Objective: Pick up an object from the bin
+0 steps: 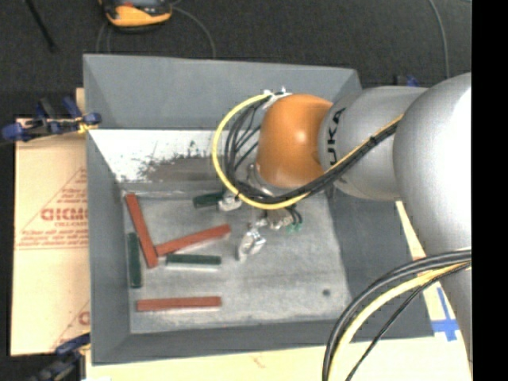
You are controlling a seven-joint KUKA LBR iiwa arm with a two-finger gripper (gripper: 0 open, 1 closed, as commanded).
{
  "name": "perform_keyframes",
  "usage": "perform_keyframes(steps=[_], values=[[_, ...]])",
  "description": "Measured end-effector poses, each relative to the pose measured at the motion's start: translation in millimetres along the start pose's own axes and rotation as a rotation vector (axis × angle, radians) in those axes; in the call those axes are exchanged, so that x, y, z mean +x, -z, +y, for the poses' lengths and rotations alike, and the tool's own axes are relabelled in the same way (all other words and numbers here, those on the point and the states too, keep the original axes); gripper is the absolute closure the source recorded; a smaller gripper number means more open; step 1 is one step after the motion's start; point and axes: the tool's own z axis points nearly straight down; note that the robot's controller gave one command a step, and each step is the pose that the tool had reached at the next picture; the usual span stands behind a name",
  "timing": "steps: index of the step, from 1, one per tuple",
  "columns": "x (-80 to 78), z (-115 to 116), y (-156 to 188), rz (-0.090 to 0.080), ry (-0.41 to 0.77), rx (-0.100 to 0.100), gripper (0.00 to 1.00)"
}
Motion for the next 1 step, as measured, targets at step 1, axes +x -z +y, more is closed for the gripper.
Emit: perform_keyframes(steps=[1], values=[[0.0, -0.1, 0.1, 0.000, 0.000, 0.000, 0.00]])
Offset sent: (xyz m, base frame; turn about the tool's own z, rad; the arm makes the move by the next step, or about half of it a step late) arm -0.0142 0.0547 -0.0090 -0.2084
